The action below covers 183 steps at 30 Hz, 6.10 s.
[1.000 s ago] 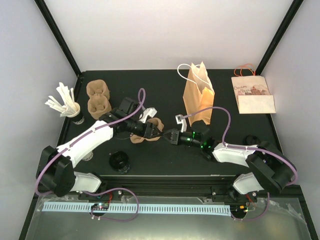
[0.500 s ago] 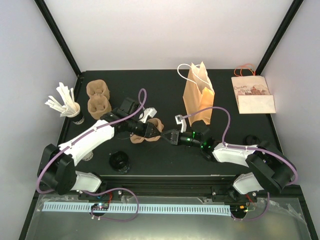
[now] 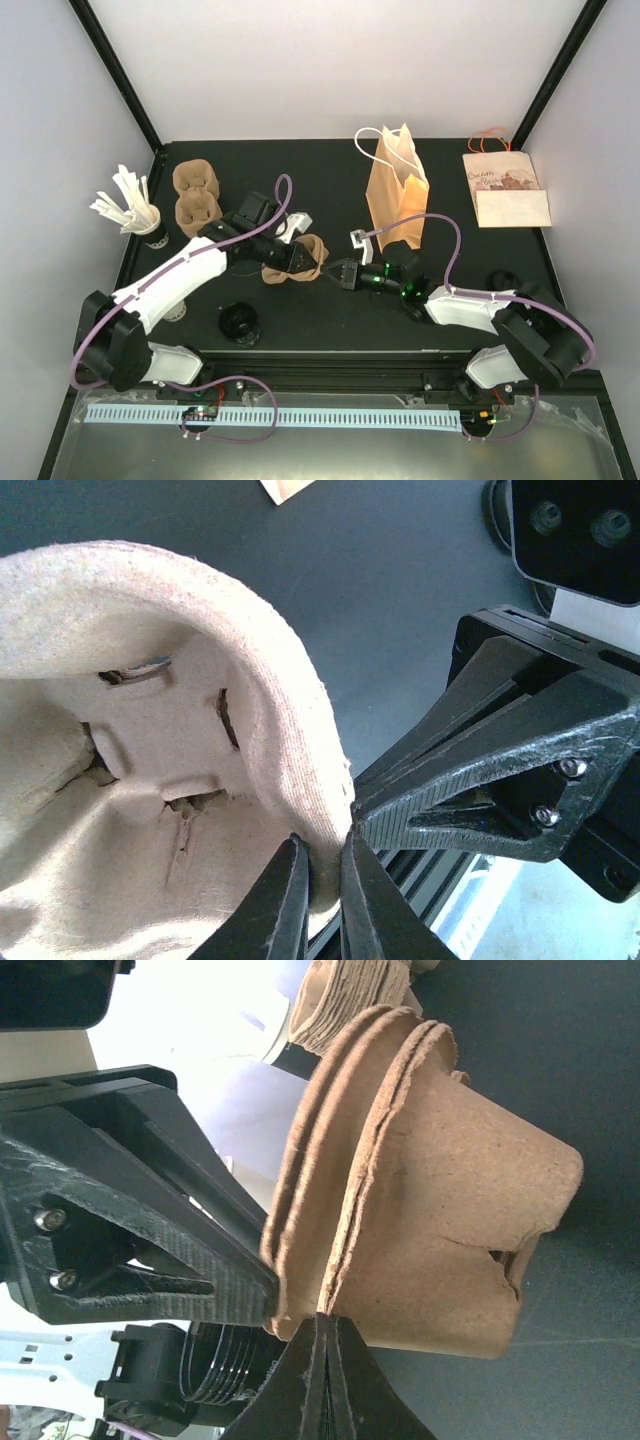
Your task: Pack the takeout coffee
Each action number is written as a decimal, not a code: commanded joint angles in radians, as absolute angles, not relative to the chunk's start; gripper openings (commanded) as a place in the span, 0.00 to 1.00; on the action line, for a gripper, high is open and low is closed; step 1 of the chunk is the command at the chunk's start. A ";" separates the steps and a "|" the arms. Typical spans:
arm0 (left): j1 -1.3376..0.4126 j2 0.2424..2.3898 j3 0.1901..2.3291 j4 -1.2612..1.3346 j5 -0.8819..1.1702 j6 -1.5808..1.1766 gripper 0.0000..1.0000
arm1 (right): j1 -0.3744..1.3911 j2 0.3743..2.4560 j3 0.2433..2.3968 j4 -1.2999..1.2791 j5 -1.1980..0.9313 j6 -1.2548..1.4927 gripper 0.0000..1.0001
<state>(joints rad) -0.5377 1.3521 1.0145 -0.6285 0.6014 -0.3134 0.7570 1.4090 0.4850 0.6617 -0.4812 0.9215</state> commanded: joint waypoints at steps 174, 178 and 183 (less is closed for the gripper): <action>-0.256 1.295 0.963 -0.612 0.944 -0.276 0.02 | 0.708 1.341 0.725 0.040 -0.242 0.664 0.62; -0.259 1.287 0.966 -0.614 0.949 -0.280 0.02 | 0.710 1.407 0.787 0.023 -0.297 0.656 0.67; -0.261 1.287 0.962 -0.617 0.947 -0.281 0.02 | 0.711 1.500 0.829 -0.041 -0.239 0.667 0.66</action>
<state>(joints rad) -0.2573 1.3083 0.9592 -0.6140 0.9215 -0.2745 0.7116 1.4471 0.8120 0.0132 -0.2718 0.6701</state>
